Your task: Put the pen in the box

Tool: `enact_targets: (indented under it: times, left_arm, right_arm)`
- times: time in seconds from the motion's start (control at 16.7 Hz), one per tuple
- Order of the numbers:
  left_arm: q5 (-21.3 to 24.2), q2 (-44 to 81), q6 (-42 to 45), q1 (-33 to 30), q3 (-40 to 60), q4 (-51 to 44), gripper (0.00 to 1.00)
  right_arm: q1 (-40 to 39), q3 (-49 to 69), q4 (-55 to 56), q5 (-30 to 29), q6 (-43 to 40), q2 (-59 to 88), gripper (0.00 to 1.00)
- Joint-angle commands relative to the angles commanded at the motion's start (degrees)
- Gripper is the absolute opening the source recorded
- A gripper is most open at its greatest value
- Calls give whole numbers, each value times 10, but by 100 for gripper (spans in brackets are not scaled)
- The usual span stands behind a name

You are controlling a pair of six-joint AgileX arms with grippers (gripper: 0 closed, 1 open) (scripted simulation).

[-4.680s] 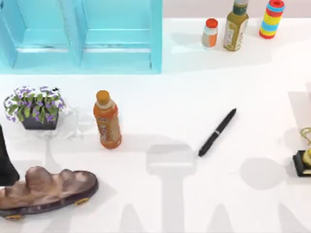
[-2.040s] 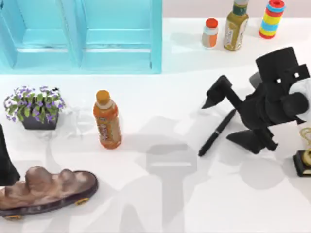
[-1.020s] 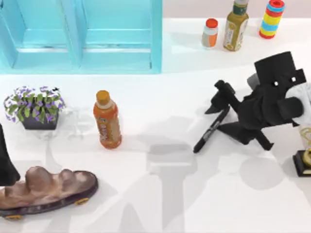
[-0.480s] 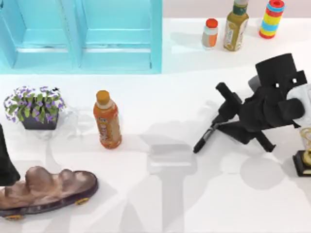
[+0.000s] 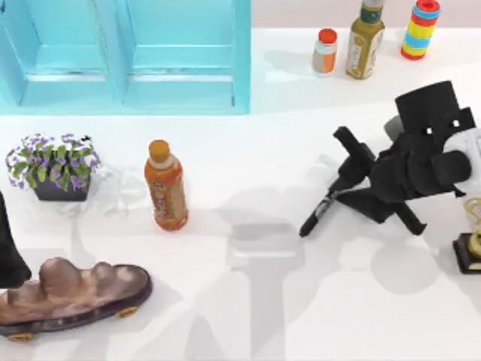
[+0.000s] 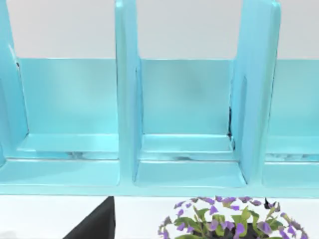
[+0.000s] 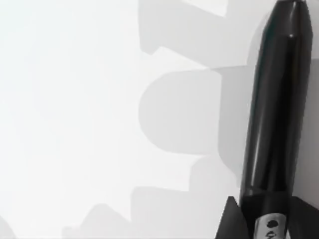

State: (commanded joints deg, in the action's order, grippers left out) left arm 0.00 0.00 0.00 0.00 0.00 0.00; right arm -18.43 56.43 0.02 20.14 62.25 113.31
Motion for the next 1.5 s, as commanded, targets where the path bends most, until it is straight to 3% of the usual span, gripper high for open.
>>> enact_targets:
  times: [0.66, 1.08, 1.26, 1.5]
  left_arm:
    - [0, 0, 0, 0, 0, 0, 100]
    - [0, 0, 0, 0, 0, 0, 100]
    - [0, 0, 0, 0, 0, 0, 100]
    - [0, 0, 0, 0, 0, 0, 100]
  right_arm:
    - [1, 95, -207, 2, -2, -112, 0]
    - [8, 99, -215, 4, -2, -120, 0]
    - [61, 103, -213, 17, -9, -150, 0]
    - [187, 91, -220, 41, -37, -206, 0]
